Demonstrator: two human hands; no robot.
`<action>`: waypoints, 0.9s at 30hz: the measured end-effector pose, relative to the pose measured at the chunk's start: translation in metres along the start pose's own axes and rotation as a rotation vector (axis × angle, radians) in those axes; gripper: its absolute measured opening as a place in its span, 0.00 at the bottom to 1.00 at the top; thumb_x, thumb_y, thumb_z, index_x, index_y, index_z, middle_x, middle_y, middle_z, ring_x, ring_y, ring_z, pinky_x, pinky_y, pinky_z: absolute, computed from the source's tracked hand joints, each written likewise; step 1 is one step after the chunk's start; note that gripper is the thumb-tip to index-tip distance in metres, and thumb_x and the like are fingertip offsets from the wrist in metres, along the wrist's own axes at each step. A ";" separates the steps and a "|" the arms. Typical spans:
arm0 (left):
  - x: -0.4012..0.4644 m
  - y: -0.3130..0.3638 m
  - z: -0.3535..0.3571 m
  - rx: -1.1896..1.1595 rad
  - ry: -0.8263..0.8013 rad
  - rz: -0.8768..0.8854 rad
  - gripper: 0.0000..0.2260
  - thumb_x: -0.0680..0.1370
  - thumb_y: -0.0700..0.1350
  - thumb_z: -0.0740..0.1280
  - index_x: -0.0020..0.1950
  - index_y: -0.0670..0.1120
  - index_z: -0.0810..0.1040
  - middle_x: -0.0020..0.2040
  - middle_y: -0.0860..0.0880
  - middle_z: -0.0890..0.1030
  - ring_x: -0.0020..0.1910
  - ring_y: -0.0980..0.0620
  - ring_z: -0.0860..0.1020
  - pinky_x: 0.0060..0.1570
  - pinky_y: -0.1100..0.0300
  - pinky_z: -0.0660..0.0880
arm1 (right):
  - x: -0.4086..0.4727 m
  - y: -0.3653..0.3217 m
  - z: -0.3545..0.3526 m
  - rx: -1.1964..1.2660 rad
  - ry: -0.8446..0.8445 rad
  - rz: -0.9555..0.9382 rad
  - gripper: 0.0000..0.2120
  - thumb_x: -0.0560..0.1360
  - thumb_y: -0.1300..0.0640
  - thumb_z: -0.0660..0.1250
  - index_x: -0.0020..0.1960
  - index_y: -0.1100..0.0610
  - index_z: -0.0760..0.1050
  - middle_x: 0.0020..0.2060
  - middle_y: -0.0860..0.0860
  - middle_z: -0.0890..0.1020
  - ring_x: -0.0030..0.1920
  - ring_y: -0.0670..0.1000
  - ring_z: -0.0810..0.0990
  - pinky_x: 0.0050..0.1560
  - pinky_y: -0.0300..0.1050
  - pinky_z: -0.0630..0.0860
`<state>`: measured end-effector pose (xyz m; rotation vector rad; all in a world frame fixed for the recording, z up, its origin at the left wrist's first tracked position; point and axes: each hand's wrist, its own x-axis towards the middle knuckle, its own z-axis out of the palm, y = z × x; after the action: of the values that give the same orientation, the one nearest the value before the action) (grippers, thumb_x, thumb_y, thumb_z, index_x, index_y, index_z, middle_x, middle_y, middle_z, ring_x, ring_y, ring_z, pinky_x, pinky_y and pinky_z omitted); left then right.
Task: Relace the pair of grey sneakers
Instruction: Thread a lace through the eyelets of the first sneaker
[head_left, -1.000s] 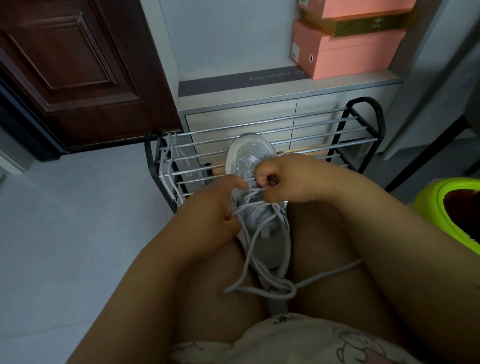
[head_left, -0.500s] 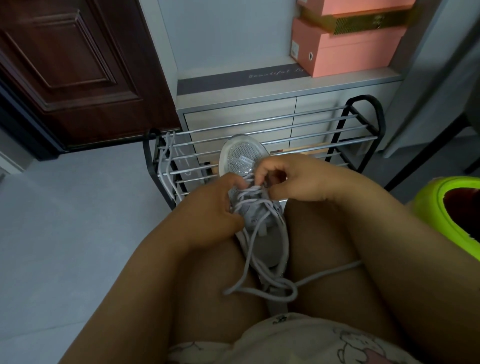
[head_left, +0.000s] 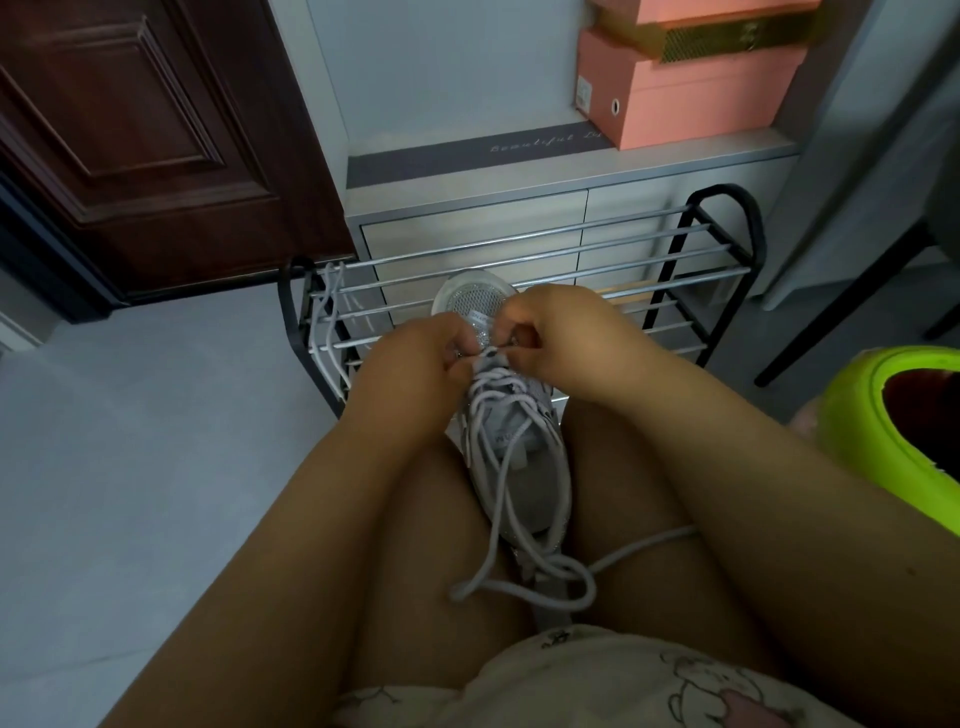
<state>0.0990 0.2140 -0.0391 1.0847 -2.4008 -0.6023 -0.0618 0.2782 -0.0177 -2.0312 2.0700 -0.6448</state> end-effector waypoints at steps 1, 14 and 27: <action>0.002 0.000 0.000 0.008 -0.015 0.001 0.04 0.75 0.45 0.69 0.44 0.54 0.76 0.34 0.57 0.72 0.33 0.60 0.70 0.32 0.63 0.64 | 0.002 -0.001 0.000 -0.025 -0.016 -0.002 0.06 0.71 0.54 0.69 0.48 0.50 0.78 0.37 0.44 0.72 0.40 0.46 0.72 0.42 0.42 0.70; 0.016 -0.010 0.008 0.170 -0.072 0.027 0.09 0.77 0.41 0.62 0.40 0.53 0.70 0.44 0.50 0.72 0.40 0.52 0.70 0.39 0.60 0.64 | 0.012 -0.001 0.004 -0.156 -0.122 -0.036 0.04 0.74 0.57 0.64 0.45 0.47 0.75 0.48 0.47 0.74 0.53 0.50 0.73 0.49 0.44 0.71; 0.011 -0.005 0.009 0.212 0.017 0.076 0.07 0.76 0.40 0.63 0.41 0.52 0.70 0.45 0.50 0.73 0.46 0.49 0.72 0.43 0.56 0.71 | 0.012 0.016 -0.002 -0.028 -0.105 -0.099 0.04 0.74 0.56 0.67 0.46 0.53 0.81 0.42 0.45 0.71 0.50 0.45 0.67 0.50 0.39 0.65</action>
<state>0.0905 0.2040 -0.0470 1.0719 -2.5220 -0.3168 -0.0775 0.2663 -0.0203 -2.1454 1.9413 -0.5150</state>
